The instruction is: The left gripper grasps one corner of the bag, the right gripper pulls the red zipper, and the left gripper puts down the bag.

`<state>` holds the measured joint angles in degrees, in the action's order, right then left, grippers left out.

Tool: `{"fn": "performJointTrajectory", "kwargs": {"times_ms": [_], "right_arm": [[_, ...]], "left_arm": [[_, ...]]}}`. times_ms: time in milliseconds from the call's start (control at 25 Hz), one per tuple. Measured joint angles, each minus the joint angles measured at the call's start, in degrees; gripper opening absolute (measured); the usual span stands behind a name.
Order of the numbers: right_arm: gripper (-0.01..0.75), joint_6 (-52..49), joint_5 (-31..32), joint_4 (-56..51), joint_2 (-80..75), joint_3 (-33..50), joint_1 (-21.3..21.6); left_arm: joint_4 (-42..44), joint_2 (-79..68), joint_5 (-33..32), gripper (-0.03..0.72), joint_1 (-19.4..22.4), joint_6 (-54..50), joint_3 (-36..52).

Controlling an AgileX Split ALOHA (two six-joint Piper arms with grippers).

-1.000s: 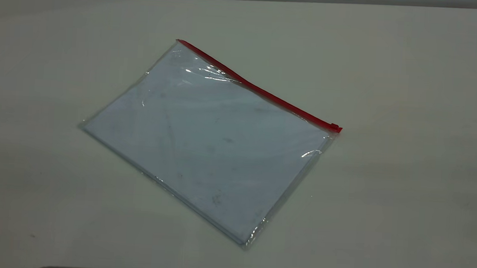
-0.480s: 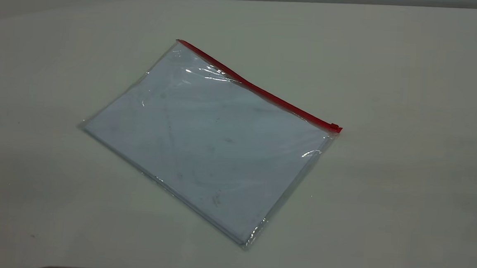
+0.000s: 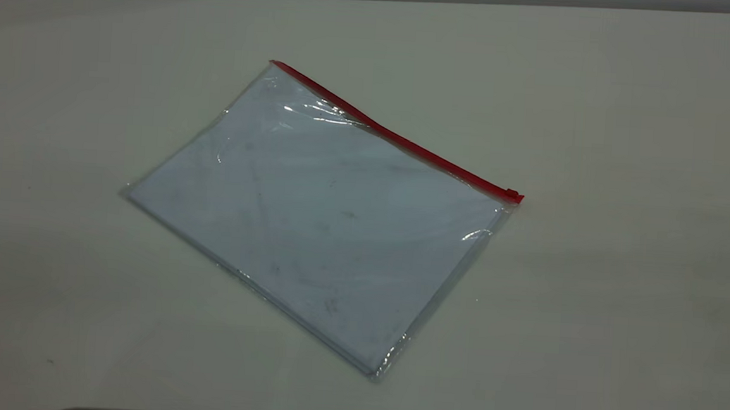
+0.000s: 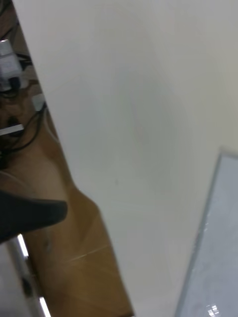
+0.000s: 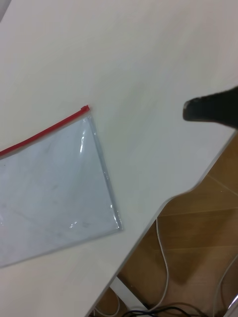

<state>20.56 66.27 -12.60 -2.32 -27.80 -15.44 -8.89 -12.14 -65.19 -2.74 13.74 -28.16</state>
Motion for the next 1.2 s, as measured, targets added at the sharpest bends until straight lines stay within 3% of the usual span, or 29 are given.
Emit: {"fn": "performJointTrajectory", "kwargs": {"times_ms": [200,480,1200], "right_arm": [[0.580,0.00,0.00,0.00,0.00,0.00,0.00],[0.580,0.00,0.00,0.00,0.00,0.00,0.00],[0.580,-0.05,0.00,-0.06,0.10,0.00,0.14]], "left_arm": [[0.26,6.66,0.00,0.586,3.00,-0.31,0.00],[2.66,12.75,-0.05,0.586,3.12,-5.42,0.00],[2.67,13.22,-0.19,0.586,3.12,-5.95,0.00]]}}
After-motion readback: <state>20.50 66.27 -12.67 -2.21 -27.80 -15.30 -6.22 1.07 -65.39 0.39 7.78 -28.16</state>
